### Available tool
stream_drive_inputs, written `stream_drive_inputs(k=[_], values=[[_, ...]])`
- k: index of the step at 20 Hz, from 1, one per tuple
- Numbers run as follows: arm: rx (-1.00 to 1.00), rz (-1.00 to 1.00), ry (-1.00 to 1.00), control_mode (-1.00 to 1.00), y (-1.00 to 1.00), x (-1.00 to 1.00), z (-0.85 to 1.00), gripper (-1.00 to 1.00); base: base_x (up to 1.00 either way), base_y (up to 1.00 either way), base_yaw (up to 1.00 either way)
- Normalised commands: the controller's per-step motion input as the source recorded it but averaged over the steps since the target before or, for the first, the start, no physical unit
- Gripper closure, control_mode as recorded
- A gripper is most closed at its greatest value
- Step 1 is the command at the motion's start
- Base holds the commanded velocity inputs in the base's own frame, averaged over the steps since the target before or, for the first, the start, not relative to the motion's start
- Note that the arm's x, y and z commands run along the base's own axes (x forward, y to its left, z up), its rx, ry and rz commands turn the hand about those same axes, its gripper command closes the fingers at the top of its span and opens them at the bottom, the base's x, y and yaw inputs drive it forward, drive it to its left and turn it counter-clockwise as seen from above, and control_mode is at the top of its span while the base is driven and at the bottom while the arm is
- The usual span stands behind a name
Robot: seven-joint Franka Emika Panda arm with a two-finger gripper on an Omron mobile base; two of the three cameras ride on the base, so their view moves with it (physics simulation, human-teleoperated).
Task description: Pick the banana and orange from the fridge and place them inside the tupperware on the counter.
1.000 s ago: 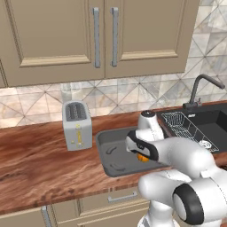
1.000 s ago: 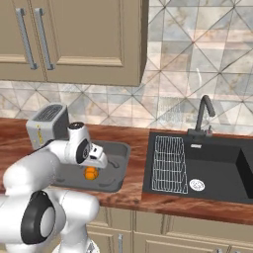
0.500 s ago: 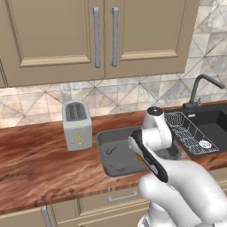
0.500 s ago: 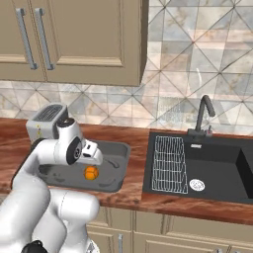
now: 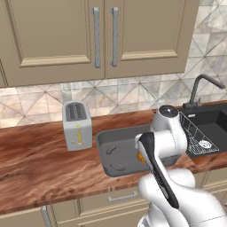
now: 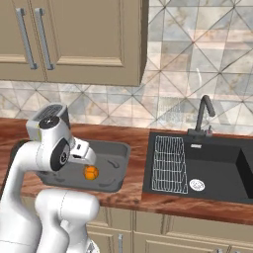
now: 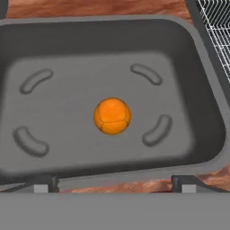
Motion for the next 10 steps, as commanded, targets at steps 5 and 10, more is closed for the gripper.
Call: stream_drive_inputs(k=[5, 10], values=[[0.0, 0.01, 0.0, -1.0, 0.0, -0.44, 0.84, -1.0, 0.0, 0.0, 0.0], [0.0, 0.0, 0.0, -1.0, 0.01, -0.41, 0.6, -1.0, 0.0, 0.0, 0.0]])
